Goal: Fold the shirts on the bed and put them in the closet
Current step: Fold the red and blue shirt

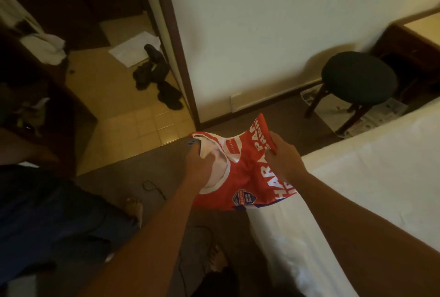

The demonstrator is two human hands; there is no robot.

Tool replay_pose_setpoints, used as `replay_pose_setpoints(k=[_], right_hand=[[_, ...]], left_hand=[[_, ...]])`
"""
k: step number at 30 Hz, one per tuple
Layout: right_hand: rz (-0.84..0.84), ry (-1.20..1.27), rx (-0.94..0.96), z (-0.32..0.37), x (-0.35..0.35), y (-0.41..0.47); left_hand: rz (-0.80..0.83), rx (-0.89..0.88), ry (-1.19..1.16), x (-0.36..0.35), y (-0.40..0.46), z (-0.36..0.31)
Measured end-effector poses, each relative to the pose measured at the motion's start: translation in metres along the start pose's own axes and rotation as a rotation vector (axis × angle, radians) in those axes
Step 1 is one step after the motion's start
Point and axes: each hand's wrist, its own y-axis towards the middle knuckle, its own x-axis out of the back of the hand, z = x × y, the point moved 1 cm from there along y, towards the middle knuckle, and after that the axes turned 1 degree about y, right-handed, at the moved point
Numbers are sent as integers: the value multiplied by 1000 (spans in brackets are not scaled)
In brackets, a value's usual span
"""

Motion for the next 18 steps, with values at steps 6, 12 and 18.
replay_pose_setpoints(k=[6,12,18], right_hand=[[47,-9,97,61,-24,50],[149,-9,214,125,-67,105],[242,19,312,181,-110,161]], left_hand=[[-81,-57,-5,62,39,-11],[-192,-34,-79,125,77,-9],[-295,-23,-134,173,130,-7]])
